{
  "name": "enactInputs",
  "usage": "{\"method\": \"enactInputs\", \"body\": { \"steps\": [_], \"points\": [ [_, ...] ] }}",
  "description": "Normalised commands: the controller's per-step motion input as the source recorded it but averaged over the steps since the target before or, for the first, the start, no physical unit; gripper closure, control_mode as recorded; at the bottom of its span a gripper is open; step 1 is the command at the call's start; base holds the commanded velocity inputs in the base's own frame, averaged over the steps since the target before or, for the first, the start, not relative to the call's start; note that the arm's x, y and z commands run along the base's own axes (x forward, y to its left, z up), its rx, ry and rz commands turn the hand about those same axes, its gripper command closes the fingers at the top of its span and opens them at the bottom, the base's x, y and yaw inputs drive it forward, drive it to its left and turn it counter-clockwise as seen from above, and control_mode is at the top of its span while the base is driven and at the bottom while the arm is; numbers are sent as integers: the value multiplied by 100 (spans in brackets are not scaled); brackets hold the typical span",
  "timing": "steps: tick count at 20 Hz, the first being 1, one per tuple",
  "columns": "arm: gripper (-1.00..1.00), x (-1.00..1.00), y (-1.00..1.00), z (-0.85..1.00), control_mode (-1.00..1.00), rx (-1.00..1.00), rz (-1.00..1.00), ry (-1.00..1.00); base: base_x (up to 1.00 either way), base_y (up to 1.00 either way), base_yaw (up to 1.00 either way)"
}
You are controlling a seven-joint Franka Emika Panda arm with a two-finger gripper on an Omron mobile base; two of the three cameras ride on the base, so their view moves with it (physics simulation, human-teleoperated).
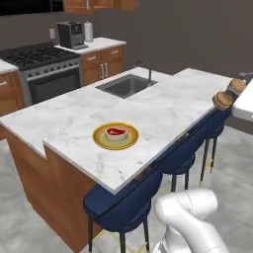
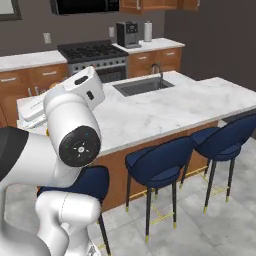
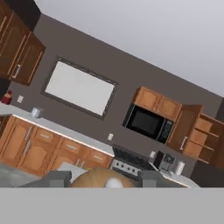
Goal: Retrieve the shaker from the cabinet and place it next the steak on a plate on the dining table.
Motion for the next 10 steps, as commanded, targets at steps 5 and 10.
{"method": "enactInputs", "body": {
  "steps": [5,10],
  "points": [
    [100,0,0,0,100,0,0,0,77,-47,53],
    [100,0,0,0,100,0,0,0,64,-65,50]
  ]
}}
